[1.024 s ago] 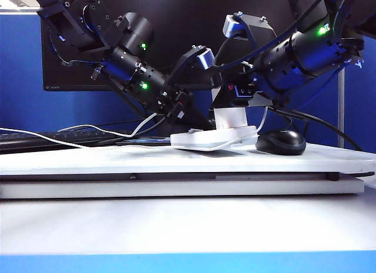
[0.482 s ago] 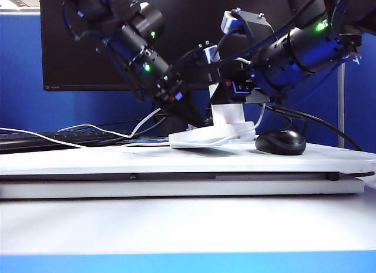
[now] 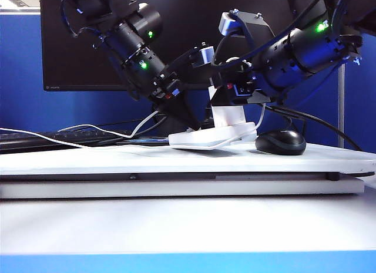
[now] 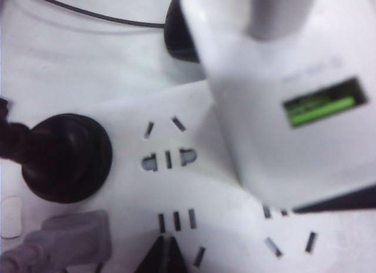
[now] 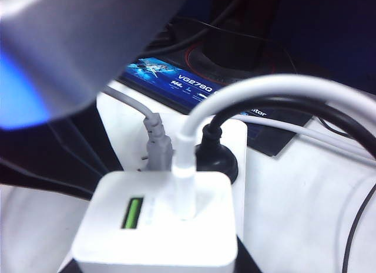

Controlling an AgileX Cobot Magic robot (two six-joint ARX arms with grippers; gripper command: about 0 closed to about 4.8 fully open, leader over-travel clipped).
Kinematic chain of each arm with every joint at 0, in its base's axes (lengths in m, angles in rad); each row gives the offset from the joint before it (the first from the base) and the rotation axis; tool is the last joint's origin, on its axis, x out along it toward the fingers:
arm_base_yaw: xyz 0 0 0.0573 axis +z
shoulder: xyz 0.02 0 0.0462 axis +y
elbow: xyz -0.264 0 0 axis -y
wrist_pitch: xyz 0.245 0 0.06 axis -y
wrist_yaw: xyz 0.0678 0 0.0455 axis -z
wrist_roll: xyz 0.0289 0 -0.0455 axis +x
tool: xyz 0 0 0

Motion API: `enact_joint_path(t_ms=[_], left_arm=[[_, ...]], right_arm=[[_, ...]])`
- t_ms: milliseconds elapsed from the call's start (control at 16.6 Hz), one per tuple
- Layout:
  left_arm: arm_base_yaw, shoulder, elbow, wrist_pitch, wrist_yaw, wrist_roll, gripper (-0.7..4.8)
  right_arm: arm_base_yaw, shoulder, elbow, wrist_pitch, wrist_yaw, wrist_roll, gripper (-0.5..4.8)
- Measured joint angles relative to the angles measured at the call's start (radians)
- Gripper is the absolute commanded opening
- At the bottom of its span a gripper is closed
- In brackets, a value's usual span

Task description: Unplug the white charger from the socket, then place it next to the socket.

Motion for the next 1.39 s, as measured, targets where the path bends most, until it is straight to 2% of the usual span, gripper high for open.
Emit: enact_joint_path(t_ms=[663, 1024, 1385], left_arm=[[0.0, 0.009, 0.008, -0.02, -0.001, -0.014, -0.06], [-0.001, 0.011, 0.007, -0.006, 0.009, -0.056, -0.06], [0.043, 0.015, 0.007, 0.009, 0.009, -0.06, -0.06]], right_arm=[[-0.002, 0.082, 0.001, 0.093, -0.017, 0.044, -0.01], [-0.001, 0.13, 0.001, 0.18, -0.022, 0.052, -0.01], [-0.003, 0.129, -0.048, 0.239, -0.024, 0.088, -0.01]])
